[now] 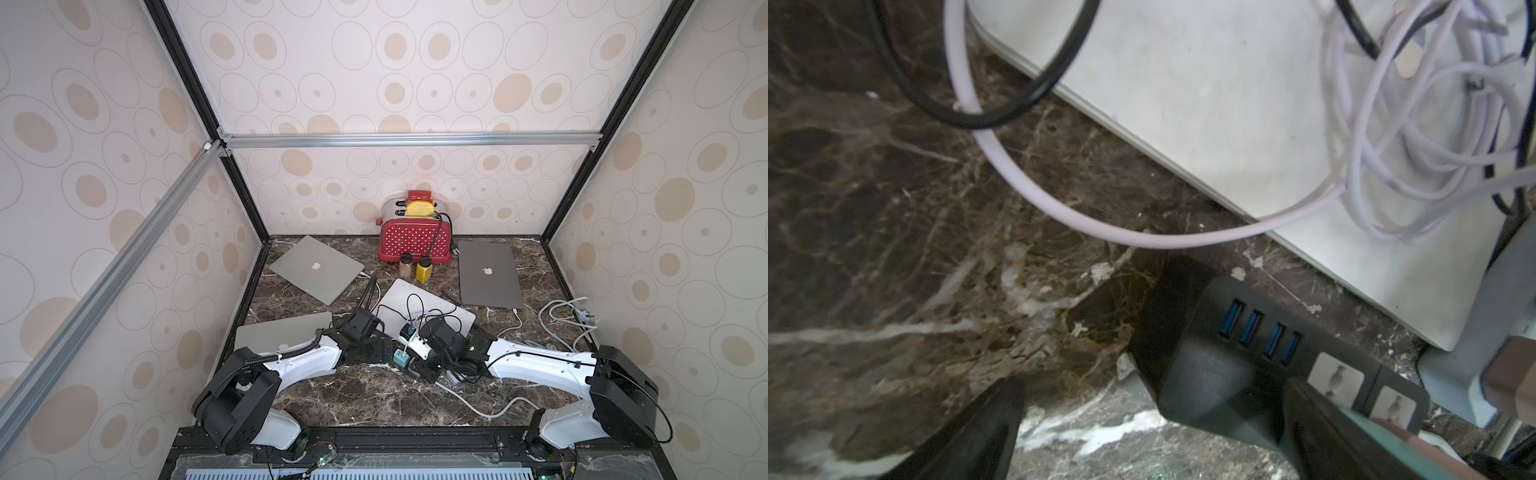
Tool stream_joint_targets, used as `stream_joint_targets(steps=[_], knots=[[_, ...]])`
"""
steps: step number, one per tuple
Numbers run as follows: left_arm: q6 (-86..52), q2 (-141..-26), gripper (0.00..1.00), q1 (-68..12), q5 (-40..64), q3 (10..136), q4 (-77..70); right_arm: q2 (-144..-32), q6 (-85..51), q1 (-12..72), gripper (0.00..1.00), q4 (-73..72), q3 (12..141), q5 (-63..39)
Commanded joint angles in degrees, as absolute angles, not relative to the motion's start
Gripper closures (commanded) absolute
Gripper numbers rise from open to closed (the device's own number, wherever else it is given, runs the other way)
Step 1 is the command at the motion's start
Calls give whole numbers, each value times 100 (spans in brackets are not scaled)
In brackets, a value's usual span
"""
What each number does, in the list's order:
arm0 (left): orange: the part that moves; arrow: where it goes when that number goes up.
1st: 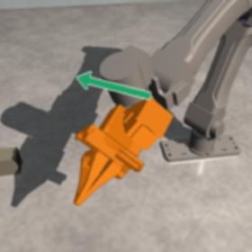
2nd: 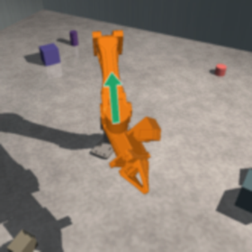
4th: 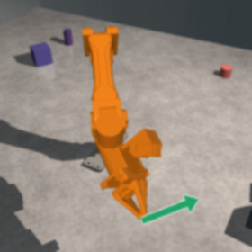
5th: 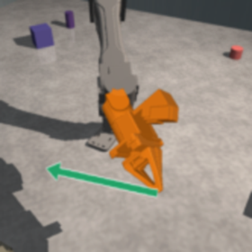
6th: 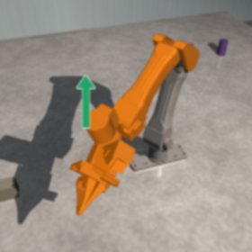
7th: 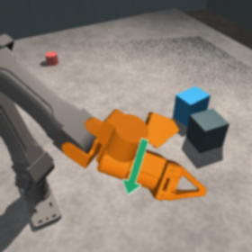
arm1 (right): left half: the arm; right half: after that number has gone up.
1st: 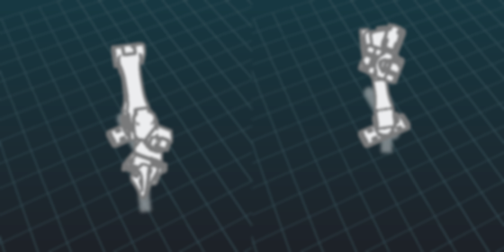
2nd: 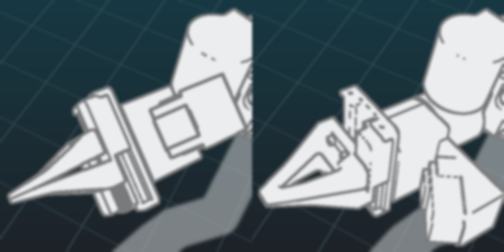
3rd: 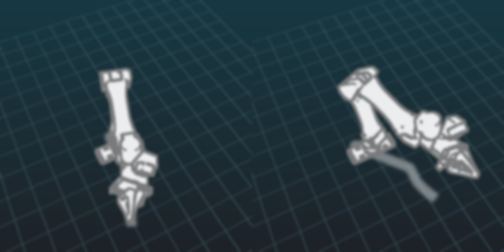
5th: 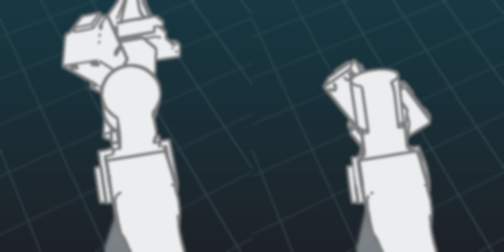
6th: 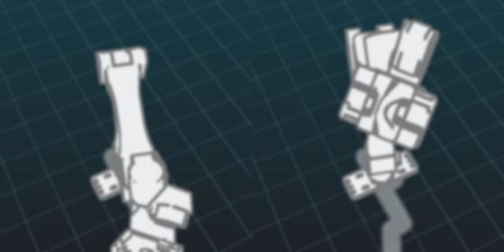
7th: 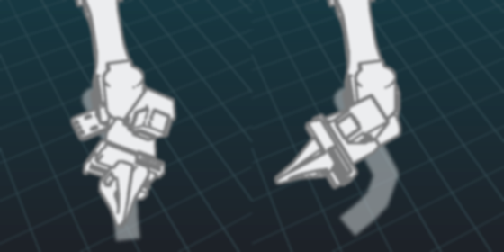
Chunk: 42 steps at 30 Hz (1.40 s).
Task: Unplug the laptop charger
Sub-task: Remove the plug from the socket.
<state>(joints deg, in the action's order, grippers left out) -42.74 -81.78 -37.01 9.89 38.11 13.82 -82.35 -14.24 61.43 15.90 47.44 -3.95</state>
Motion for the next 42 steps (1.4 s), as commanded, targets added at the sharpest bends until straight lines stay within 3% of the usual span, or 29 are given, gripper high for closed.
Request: stream_joint_targets(steps=[1, 8, 23, 31, 42], knots=[[-4262, -8454, 1, -3665, 932, 3593, 1723, -8078, -1367, 6221, 98, 2099, 4846, -250], [-4298, -8401, 1, -3665, 972, 3482, 1703, -7562, -1229, 6283, 100, 1958, 4945, -513], [-4407, -8513, 2, -3832, 968, 3472, 1735, -8186, -1310, 6293, 100, 1577, 4752, -181], [-4447, -8763, 2, -3898, 885, 3659, 1909, -7781, -1085, 6293, 100, 1216, 4523, -557], [-4643, -9068, 11, -4021, 840, 3659, 2058, -7942, -992, 6288, 100, 1337, 4638, -98]])
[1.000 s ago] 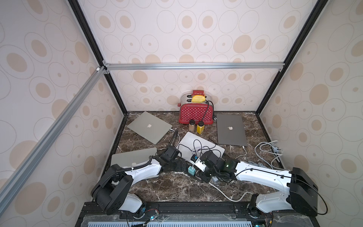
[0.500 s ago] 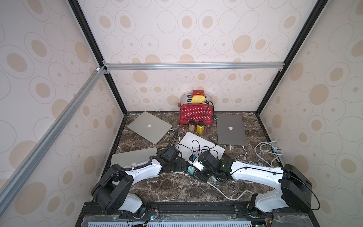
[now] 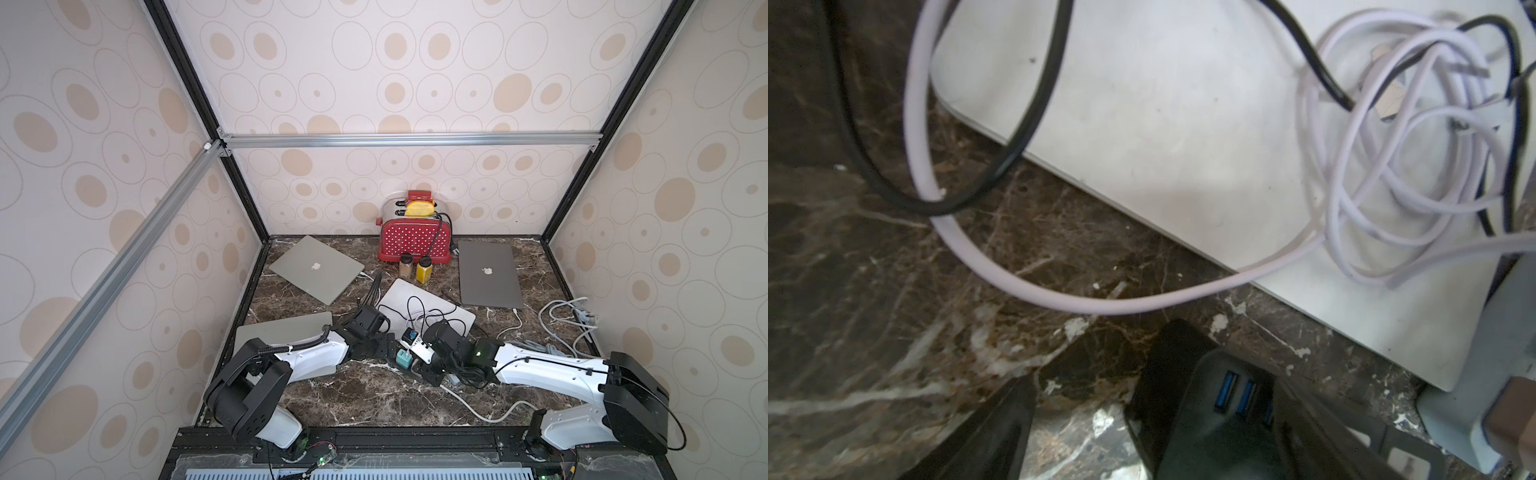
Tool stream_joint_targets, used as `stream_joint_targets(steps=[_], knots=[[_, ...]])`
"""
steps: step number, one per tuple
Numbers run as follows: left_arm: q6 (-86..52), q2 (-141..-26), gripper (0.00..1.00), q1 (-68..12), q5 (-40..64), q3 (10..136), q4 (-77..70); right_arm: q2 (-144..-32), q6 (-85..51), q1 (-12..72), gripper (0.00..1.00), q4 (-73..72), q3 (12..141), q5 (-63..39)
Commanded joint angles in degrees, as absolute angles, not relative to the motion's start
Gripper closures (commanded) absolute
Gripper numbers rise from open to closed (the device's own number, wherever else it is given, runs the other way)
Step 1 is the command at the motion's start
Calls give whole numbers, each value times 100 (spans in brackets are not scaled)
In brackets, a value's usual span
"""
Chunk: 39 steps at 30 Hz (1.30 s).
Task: Unplug the laptop charger
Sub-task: Remove the plug from the socket.
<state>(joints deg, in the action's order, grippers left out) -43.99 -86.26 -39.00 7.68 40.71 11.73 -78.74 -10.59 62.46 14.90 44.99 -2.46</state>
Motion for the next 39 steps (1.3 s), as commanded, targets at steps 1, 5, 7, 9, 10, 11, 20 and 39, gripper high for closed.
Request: stream_joint_targets(steps=[1, 5, 7, 9, 10, 11, 20, 39], knots=[[-4677, -9061, 11, -4043, 818, 3654, 2064, -8006, -993, 6287, 100, 1364, 4662, -88], [-4680, -9136, 12, -4125, 690, 3755, 2271, -7951, -964, 6293, 100, 1346, 4652, 10], [-4650, -9236, 13, -4173, 610, 3863, 2424, -7857, -921, 6304, 100, 1490, 4676, 222], [-4649, -9343, 17, -4197, 562, 3897, 2492, -7700, -889, 6310, 100, 1532, 4605, 452], [-4667, -9375, 19, -4201, 546, 3887, 2483, -7631, -878, 6310, 100, 1537, 4574, 524], [-4685, -9407, 22, -4210, 536, 3868, 2460, -7570, -847, 6311, 100, 1544, 4550, 571], [-4729, -9784, 29, -4297, 675, 3847, 2120, -7458, -1364, 6075, 100, 1189, 4545, -82], [-4518, -10075, 32, -4283, 758, 3879, 1927, -7082, -1405, 5883, 100, 1423, 4481, 10]])
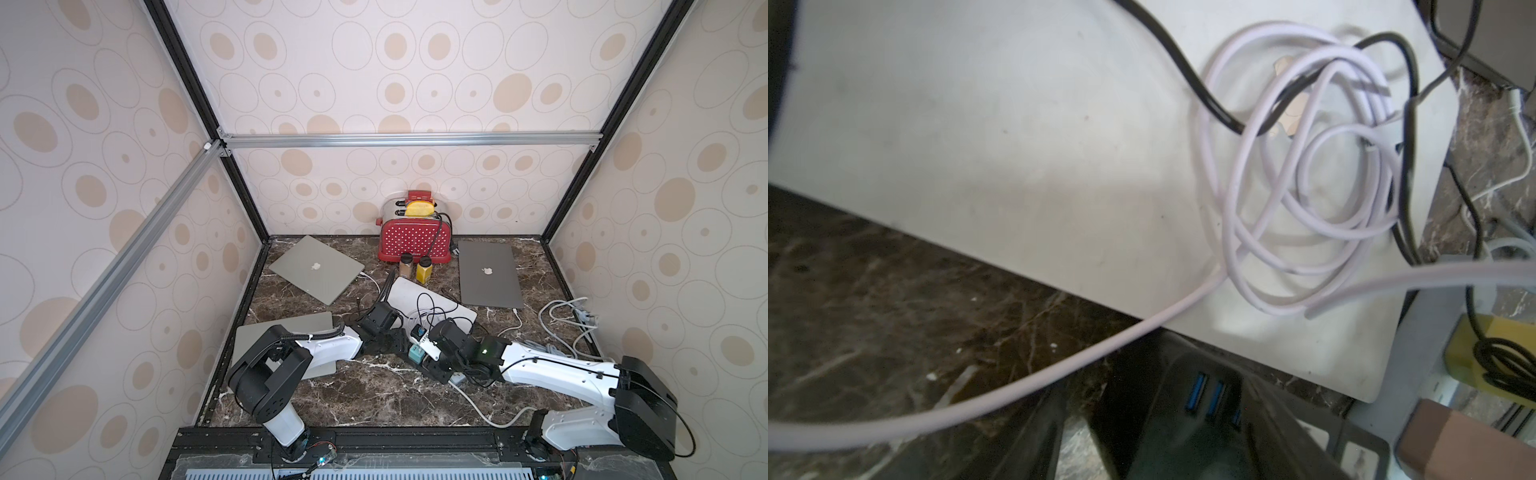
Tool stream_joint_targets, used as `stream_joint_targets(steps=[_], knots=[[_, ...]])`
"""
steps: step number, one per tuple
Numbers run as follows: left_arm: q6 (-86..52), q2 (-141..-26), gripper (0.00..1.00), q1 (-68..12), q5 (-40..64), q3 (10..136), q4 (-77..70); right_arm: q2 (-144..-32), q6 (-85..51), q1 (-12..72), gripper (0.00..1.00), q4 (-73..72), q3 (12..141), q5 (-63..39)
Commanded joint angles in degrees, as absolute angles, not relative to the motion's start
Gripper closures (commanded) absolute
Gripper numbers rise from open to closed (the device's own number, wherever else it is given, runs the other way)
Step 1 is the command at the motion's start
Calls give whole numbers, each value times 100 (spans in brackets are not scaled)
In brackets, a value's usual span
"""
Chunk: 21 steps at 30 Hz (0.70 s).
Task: Unplug the laptop charger
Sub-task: Remove the plug from the socket.
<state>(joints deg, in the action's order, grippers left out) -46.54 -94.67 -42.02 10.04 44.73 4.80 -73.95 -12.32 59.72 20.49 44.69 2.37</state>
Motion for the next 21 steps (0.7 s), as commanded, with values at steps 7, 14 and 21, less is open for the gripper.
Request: stream_joint_targets(steps=[7, 14, 21], knots=[[-4474, -10022, 33, -4289, 685, 3843, 1986, -6991, -1519, 5720, 100, 1439, 4378, -85], [-4411, -9726, 30, -4287, 733, 3940, 2079, -6236, -1468, 5254, 100, 2700, 4642, 645], [-4214, -9245, 23, -4263, 813, 4324, 2303, -6157, -1339, 4020, 100, 3515, 5363, 359]])
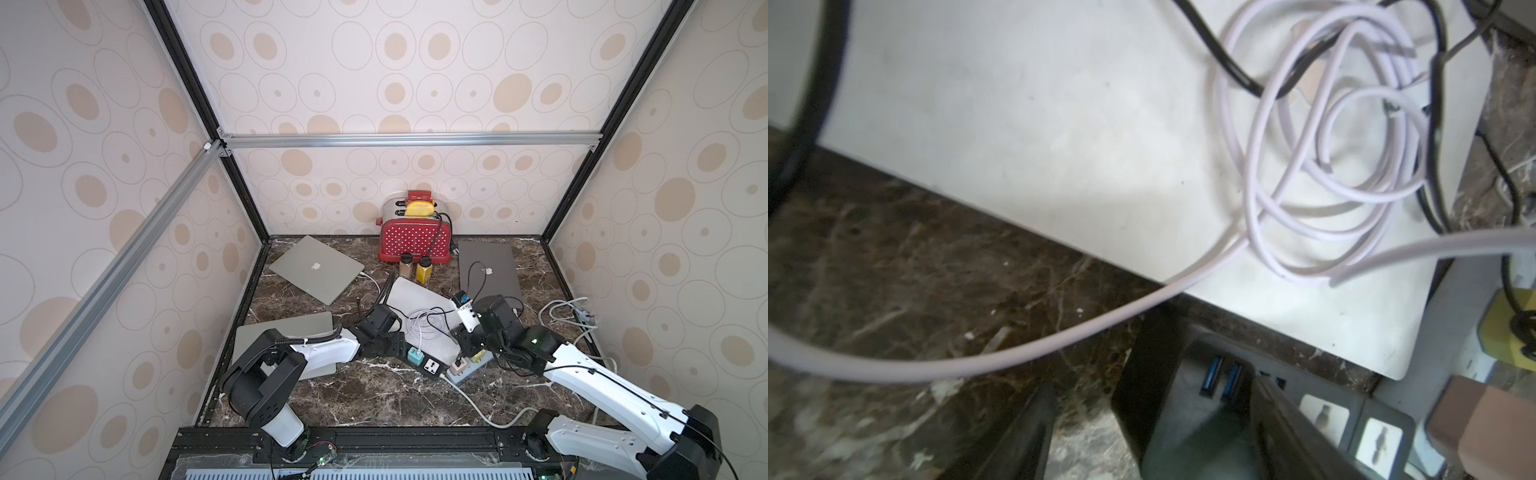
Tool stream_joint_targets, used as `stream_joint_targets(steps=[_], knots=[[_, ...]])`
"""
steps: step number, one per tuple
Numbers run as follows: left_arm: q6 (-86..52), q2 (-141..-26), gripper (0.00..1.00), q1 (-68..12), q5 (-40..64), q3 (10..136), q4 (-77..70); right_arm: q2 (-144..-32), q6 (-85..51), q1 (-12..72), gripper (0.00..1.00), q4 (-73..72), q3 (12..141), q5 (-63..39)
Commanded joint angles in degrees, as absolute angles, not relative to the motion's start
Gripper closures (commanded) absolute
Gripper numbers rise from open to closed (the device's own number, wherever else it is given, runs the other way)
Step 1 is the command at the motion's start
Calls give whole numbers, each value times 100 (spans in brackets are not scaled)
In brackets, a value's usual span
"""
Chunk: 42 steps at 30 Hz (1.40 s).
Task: Unplug the laptop charger
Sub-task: Remove the plug from the socket, then place the plug at the center of the board.
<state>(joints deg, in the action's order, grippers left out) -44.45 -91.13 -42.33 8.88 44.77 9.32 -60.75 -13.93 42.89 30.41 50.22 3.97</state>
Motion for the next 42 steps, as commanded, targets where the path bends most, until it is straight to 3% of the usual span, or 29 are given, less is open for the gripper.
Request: stream_joint_targets(steps=[1, 6, 12, 15, 19, 30, 42], knots=[[-4203, -9196, 23, -4263, 834, 4333, 2296, -6251, -1381, 3876, 100, 3621, 5537, 358], [-4131, -8973, 21, -4232, 930, 4264, 2208, -6401, -1666, 3674, 100, 4284, 6277, 800], [-3802, -8983, 19, -3996, 1306, 4332, 1987, -5734, -2306, 3675, 100, 5338, 6522, 301], [-3673, -9059, 19, -3882, 1462, 4318, 1854, -5584, -2734, 3666, 100, 6191, 6544, 1055], [-3561, -9170, 19, -3841, 1656, 4308, 1711, -5619, -2799, 3181, 100, 5991, 6297, 896], [-3576, -8950, 19, -3841, 1813, 4330, 1778, -8173, -1793, 1297, 100, 4677, 6765, -366], [-3667, -8879, 19, -3835, 1742, 4274, 1907, -10263, -1084, 987, 100, 4537, 7806, -1359]])
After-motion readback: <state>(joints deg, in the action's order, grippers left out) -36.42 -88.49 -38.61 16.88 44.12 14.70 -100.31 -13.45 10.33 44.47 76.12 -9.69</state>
